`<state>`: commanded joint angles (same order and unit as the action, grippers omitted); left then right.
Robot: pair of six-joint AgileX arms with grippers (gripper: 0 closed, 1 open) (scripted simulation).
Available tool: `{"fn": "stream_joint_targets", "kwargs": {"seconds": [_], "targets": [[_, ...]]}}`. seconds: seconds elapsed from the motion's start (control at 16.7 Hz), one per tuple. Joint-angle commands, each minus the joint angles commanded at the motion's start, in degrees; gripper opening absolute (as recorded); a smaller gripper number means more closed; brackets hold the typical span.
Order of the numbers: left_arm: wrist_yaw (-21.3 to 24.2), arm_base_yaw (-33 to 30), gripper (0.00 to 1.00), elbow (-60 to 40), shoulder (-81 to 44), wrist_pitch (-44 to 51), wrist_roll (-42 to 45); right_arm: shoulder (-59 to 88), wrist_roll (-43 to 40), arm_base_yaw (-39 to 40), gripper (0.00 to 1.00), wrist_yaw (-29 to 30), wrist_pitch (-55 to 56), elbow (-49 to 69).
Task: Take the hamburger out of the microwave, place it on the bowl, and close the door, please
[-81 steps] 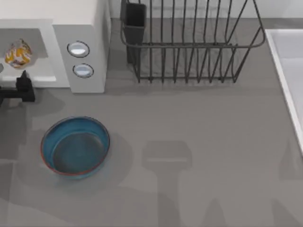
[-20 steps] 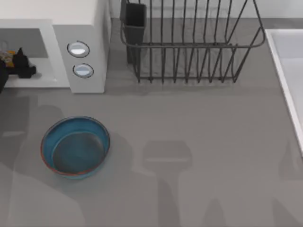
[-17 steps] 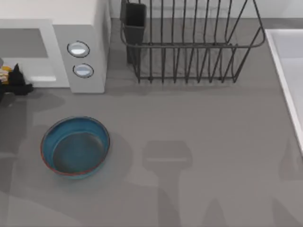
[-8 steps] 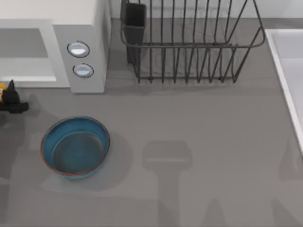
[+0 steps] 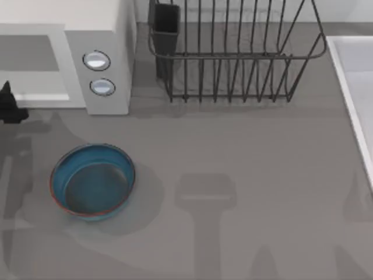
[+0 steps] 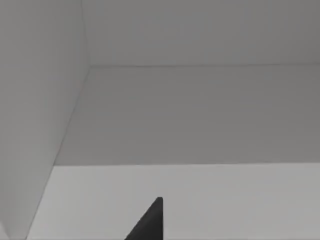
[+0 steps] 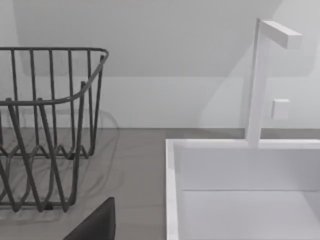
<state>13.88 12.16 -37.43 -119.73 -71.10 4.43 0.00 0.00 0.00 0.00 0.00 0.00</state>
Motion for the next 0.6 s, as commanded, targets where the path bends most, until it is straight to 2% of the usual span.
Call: {"fn": "stream_joint_targets", "kwargs": {"seconds": [0.36,0.6], "targets": [[-0.2,0.1,0.00,-0.1,13.5,13.8,0.1,0.0,0.0,0.0,1.00,0.0,0.0,0.0],[-0.2,0.1,0.00,-0.2,15.2,15.6,0.1,0.0,0.0,0.0,1.00,0.0,0.0,0.0]]}}
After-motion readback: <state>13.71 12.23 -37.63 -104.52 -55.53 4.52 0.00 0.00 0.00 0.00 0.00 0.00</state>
